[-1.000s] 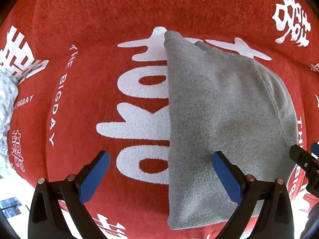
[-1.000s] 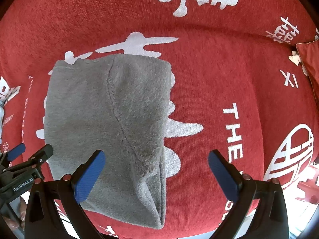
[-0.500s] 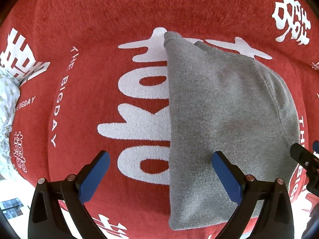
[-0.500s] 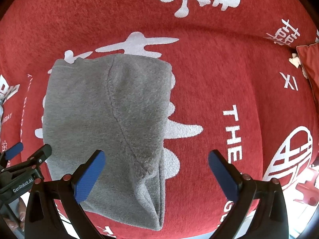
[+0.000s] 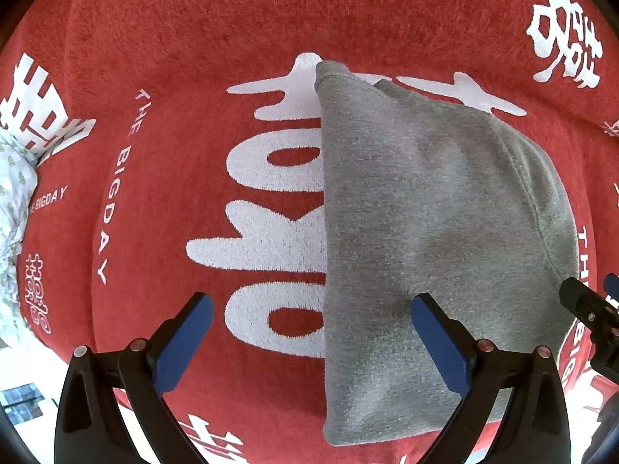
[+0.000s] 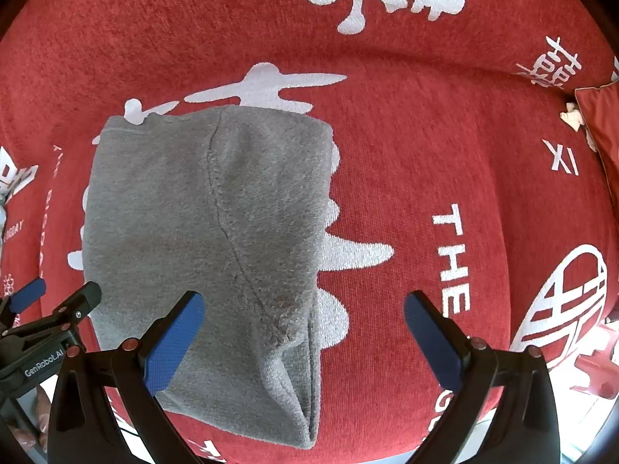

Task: Fold small clothes

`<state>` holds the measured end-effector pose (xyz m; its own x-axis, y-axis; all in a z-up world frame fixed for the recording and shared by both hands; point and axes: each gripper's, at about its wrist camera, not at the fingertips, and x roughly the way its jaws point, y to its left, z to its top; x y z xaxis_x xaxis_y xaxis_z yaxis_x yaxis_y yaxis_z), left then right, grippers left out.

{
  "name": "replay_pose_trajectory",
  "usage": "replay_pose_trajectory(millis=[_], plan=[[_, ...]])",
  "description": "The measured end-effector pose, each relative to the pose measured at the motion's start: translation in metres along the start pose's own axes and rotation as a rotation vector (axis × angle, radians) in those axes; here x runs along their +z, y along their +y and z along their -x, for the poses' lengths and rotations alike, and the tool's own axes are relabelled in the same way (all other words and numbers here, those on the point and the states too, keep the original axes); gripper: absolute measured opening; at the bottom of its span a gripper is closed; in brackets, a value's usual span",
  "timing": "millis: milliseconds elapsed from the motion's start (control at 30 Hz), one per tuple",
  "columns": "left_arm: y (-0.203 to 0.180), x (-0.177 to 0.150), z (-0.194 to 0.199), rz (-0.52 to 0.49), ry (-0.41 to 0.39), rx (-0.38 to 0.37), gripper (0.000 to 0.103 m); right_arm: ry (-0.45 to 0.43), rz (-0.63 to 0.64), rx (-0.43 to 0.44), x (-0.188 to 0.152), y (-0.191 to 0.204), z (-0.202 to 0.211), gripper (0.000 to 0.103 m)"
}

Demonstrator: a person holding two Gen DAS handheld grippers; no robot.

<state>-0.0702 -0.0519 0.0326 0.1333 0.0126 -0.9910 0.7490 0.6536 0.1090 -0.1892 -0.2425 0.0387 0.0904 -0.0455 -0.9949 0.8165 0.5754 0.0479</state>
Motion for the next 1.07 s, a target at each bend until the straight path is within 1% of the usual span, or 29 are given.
replay_pose_trajectory(millis=[367, 633, 800, 900, 1067], plan=[[0.0005, 0.0012, -0.0012, 0.005, -0.006, -0.001, 0.102, -0.001, -0.006, 0.008, -0.0018, -0.0011, -0.0001, 0.103], [0.0010, 0.0037, -0.0003, 0.027, -0.015, -0.023, 0.102, 0.007, -0.003, 0.015, -0.0015, -0.0003, -0.0027, 0.103], [0.0017, 0.0041, 0.0018, 0.037, -0.025, -0.054, 0.102, 0.007, -0.006, 0.017, -0.0021, -0.0005, -0.0033, 0.103], [0.0002, 0.0046, 0.0037, 0.028, -0.036, -0.045, 0.102, 0.009, -0.008, 0.014, -0.0014, -0.0009, -0.0042, 0.103], [0.0011, 0.0053, 0.0002, 0.035, -0.016, -0.032, 0.102, 0.013, -0.006, 0.010, 0.0019, -0.0025, -0.0069, 0.103]])
